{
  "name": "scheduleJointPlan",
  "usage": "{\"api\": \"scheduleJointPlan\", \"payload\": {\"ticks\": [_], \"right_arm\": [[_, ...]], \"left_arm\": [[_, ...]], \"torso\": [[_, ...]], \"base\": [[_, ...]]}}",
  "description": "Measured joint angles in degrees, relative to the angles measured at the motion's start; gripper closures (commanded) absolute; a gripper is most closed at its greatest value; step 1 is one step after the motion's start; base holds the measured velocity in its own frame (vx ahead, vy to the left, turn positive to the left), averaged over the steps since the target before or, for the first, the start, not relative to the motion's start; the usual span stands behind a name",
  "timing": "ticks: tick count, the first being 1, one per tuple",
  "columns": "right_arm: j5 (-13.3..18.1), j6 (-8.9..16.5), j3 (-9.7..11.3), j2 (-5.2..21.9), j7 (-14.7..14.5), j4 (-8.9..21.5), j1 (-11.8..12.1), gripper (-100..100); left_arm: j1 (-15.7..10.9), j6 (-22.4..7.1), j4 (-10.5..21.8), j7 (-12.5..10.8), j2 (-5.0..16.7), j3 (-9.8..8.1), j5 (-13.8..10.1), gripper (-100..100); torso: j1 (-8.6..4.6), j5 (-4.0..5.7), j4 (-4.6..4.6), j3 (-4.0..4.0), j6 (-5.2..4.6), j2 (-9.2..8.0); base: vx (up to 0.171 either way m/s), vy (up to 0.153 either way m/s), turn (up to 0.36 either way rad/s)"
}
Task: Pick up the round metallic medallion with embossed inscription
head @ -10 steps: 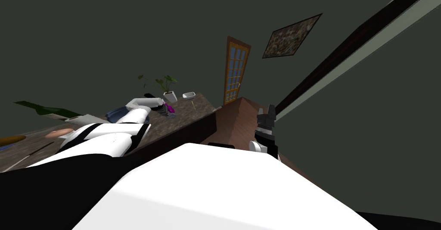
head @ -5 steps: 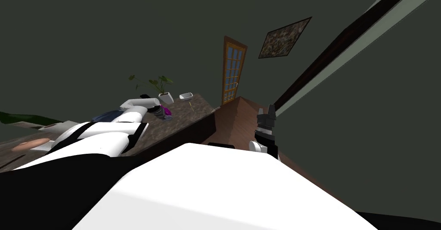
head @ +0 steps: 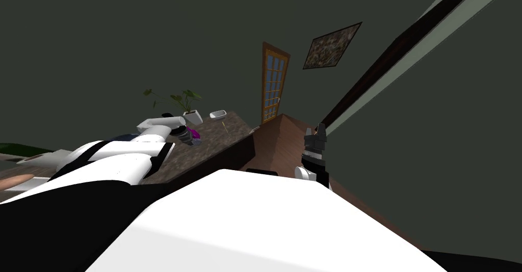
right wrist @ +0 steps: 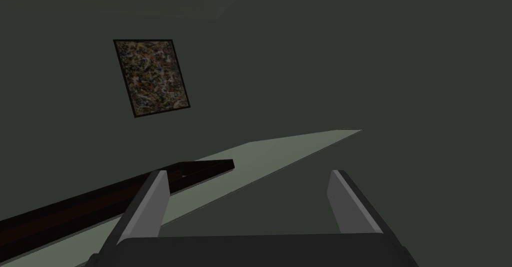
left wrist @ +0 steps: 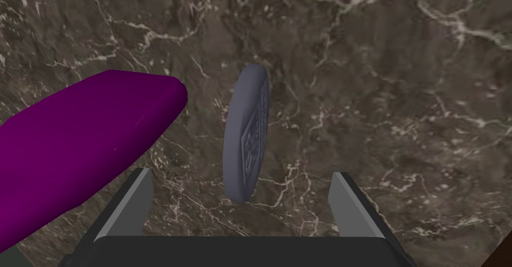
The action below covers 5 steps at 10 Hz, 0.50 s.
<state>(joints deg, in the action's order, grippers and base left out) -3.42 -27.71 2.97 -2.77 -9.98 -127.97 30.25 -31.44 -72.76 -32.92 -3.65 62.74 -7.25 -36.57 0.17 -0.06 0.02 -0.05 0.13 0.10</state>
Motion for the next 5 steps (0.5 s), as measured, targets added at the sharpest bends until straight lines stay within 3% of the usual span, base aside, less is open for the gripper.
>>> {"api": "scheduleJointPlan", "payload": {"ticks": [1,3,5], "right_arm": [[0.0,0.0,0.0,0.0,0.0,0.0,0.0,0],[0.0,0.0,0.0,0.0,0.0,0.0,0.0,0],[0.0,0.0,0.0,0.0,0.0,0.0,-0.01,0]], "left_arm": [[2.3,-2.85,-1.91,-0.94,0.91,-0.54,-1.29,-100],[0.38,-3.19,1.26,-0.02,1.06,0.23,-1.38,-100],[-0.51,-3.75,4.53,0.64,1.54,0.73,-1.75,-100]], "torso": [[0.07,-0.01,0.01,-0.02,-0.01,0.03],[0.0,-0.01,0.0,0.0,0.02,-0.01],[-0.04,0.01,-0.01,0.01,-0.04,-0.02]], "base": [[0.027,0.047,-0.069],[0.003,0.011,0.005],[0.022,0.035,-0.172]]}}
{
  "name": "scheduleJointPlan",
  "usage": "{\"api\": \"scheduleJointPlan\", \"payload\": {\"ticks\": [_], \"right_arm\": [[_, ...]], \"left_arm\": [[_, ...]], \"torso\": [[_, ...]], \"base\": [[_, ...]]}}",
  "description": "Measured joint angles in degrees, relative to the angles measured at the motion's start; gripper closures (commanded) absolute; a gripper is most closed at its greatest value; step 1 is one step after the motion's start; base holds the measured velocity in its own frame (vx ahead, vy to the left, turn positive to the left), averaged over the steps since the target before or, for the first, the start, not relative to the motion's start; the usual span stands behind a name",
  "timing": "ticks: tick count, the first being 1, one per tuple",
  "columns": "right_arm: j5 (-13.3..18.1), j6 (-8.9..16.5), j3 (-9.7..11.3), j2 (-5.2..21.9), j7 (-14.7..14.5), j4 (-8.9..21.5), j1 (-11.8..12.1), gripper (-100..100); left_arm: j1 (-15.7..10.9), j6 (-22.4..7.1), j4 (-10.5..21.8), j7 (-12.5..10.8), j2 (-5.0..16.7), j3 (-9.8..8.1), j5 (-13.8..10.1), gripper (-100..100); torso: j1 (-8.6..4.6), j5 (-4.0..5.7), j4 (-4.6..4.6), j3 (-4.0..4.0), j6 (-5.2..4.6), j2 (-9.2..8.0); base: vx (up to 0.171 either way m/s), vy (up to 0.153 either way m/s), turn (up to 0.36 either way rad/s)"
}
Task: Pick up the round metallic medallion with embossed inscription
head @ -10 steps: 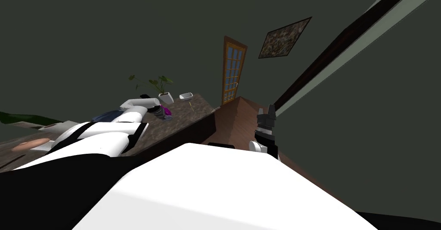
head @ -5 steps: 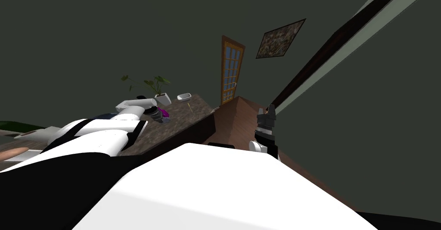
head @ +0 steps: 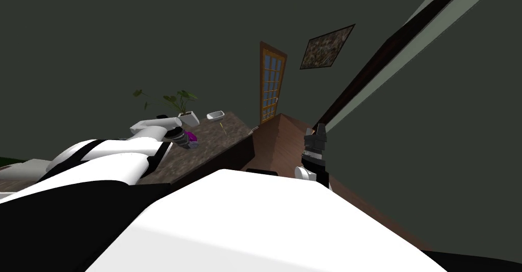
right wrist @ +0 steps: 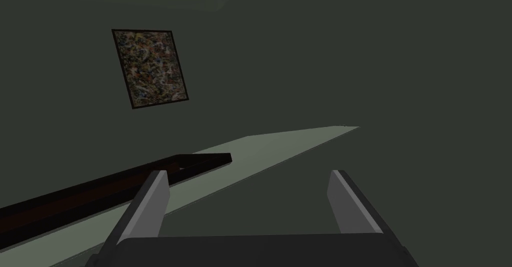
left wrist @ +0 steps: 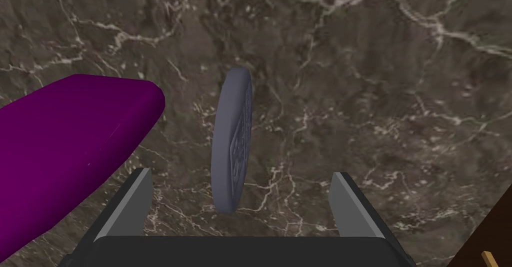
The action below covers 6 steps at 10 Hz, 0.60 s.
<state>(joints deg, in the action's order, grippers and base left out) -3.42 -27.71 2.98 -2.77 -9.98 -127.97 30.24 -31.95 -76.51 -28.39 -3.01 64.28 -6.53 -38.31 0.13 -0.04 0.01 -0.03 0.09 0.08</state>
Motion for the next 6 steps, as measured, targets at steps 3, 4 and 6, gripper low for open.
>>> {"api": "scheduleJointPlan", "payload": {"ticks": [3,4,6], "right_arm": [[0.0,0.0,-0.01,0.0,0.0,0.0,0.01,0],[0.0,0.0,0.0,0.0,0.0,0.0,0.0,0],[0.0,0.0,-0.01,0.0,0.0,0.0,0.01,0]], "left_arm": [[0.29,-3.14,2.07,-0.02,0.79,0.47,-1.29,-100],[0.65,-4.03,2.83,0.13,1.26,0.49,-1.84,-100],[0.64,-5.11,4.36,0.28,1.48,0.82,-2.38,-100]], "torso": [[0.07,-0.03,0.01,-0.02,0.06,0.03],[0.05,-0.02,0.01,-0.01,0.03,0.02],[0.07,-0.02,0.01,-0.03,0.04,0.05]], "base": [[0.021,0.036,-0.042],[0.015,0.03,-0.055],[0.024,0.033,-0.053]]}}
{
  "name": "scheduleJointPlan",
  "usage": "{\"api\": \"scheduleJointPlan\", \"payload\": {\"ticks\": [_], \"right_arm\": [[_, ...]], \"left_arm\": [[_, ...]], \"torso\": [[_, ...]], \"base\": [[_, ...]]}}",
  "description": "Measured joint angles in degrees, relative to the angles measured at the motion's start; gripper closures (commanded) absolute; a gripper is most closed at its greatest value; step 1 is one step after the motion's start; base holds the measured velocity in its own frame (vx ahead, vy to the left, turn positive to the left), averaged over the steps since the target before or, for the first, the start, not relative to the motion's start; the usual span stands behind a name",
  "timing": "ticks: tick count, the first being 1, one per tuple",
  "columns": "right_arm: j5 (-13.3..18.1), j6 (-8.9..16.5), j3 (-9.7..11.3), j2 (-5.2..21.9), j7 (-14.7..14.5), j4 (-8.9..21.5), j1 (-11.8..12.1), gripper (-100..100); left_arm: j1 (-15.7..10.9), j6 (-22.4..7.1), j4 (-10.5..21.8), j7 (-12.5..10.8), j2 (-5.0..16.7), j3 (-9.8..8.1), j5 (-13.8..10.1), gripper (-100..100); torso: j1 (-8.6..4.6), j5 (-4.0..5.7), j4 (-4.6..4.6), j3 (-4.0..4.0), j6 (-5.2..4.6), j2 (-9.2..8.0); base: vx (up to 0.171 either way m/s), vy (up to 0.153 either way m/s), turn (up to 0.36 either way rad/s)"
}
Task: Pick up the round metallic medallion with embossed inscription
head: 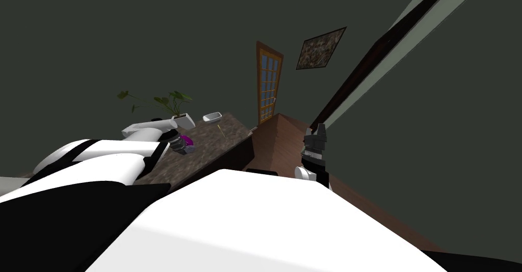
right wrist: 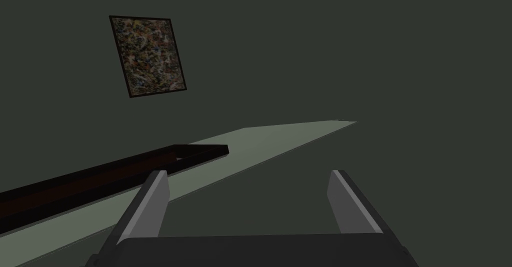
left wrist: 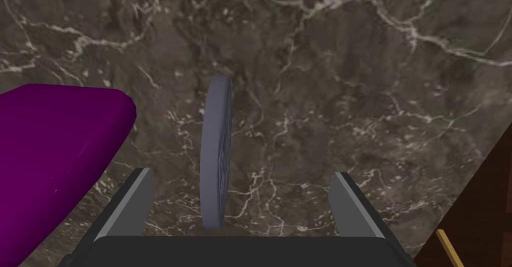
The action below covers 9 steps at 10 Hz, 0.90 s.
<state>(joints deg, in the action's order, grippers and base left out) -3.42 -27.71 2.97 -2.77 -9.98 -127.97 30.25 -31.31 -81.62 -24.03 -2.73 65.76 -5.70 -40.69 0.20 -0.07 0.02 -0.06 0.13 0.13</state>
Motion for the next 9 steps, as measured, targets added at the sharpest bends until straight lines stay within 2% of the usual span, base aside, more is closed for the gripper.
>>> {"api": "scheduleJointPlan", "payload": {"ticks": [1,2,3,4,7,9], "right_arm": [[0.0,0.0,0.0,0.0,0.0,0.0,0.0,0],[0.0,0.0,0.0,0.0,0.0,0.0,0.0,0],[0.0,0.0,0.0,0.0,0.0,0.0,0.0,0],[0.0,0.0,0.0,0.0,0.0,0.0,0.0,0],[0.0,0.0,0.0,0.0,0.0,0.0,0.01,0],[0.0,0.0,0.0,0.0,0.0,0.0,0.01,0]], "left_arm": [[-0.16,-0.55,0.56,-0.04,0.13,0.13,-0.16,-100],[-1.63,-0.33,3.19,0.71,0.27,0.74,0.02,-100],[-1.79,-0.24,3.53,0.93,0.29,0.82,0.04,0],[-1.78,-0.25,3.49,0.91,0.28,0.81,0.04,-100],[1.27,0.43,0.15,-0.06,0.94,3.25,-4.09,-100],[3.3,0.56,-2.22,-0.77,1.33,4.2,-6.25,-100]], "torso": [[-0.01,0.0,0.0,0.0,0.01,0.0],[0.02,0.0,0.0,-0.01,0.0,0.02],[-0.04,0.0,0.0,0.01,0.01,-0.02],[-0.1,0.02,-0.01,0.03,0.01,-0.06],[-0.14,0.03,0.02,-0.07,0.03,0.12],[-0.15,0.03,0.02,-0.04,0.02,0.06]], "base": [[0.025,0.041,-0.052],[0.013,0.023,-0.017],[0.0,0.0,0.0],[0.024,-0.002,0.047],[0.055,-0.005,0.069],[0.044,-0.004,0.059]]}}
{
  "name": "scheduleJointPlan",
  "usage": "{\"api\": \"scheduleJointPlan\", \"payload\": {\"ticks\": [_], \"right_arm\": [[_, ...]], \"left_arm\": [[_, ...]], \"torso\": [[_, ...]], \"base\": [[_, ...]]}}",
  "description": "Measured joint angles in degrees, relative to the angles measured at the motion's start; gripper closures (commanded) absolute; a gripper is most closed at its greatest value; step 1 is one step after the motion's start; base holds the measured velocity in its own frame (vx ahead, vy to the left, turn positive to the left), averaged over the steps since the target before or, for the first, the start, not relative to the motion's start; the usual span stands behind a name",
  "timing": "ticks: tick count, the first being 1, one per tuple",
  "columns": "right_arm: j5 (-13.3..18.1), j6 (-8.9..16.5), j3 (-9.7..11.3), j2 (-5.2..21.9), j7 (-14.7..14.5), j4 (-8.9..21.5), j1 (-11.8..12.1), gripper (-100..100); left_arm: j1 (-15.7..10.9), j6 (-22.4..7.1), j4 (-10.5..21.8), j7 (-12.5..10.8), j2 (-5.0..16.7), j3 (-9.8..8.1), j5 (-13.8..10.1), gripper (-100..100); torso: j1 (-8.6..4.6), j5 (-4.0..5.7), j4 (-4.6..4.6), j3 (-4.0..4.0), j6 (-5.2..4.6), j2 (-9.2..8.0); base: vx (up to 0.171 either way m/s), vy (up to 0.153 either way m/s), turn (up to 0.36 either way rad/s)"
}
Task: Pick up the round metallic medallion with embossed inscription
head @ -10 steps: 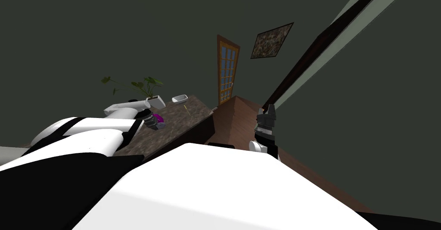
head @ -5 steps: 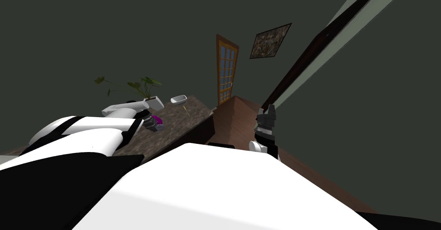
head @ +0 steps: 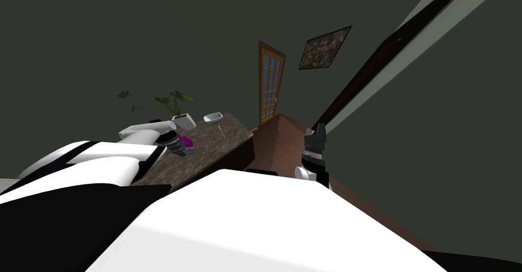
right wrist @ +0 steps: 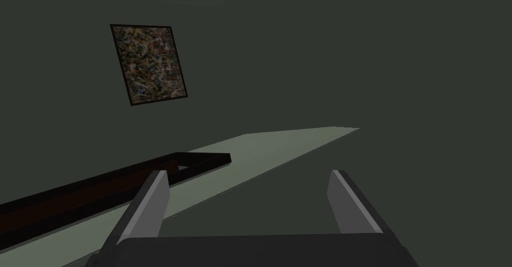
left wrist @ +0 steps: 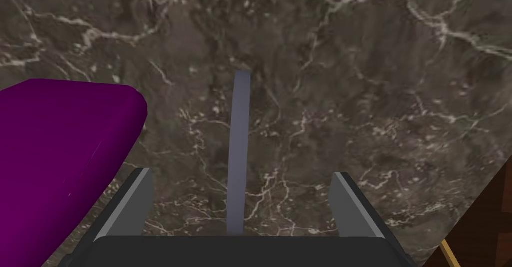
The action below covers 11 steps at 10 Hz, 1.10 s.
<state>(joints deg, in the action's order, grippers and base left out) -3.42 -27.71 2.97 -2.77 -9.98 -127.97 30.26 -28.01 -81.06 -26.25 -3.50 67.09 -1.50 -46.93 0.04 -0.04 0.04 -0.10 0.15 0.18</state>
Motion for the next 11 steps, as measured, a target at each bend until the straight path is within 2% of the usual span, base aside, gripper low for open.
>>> {"api": "scheduleJointPlan", "payload": {"ticks": [4,8,9,11], "right_arm": [[0.0,0.0,0.0,0.0,0.0,0.0,0.0,0],[0.0,0.0,0.0,0.0,0.0,0.0,0.0,0],[0.0,0.0,0.0,0.0,0.0,0.0,-0.01,0],[0.0,0.0,0.0,0.0,0.0,0.0,-0.01,0]], "left_arm": [[5.06,0.96,-5.63,-1.68,1.09,3.93,-6.64,-100],[8.46,1.45,-9.45,-2.85,1.69,5.93,-10.76,-100],[8.55,1.51,-9.54,-2.89,1.71,6.02,-10.91,100],[8.46,1.6,-9.57,-2.9,1.76,5.94,-10.91,100]], "torso": [[-0.01,0.0,0.02,-0.06,-0.01,0.11],[0.0,0.0,-0.01,0.02,-0.01,-0.04],[0.0,0.01,-0.01,0.04,-0.03,-0.08],[0.0,-0.03,0.02,0.06,-0.01,-0.15]], "base": [[0.062,-0.011,0.068],[0.027,-0.006,0.036],[0.0,0.0,0.0],[0.0,0.0,0.0]]}}
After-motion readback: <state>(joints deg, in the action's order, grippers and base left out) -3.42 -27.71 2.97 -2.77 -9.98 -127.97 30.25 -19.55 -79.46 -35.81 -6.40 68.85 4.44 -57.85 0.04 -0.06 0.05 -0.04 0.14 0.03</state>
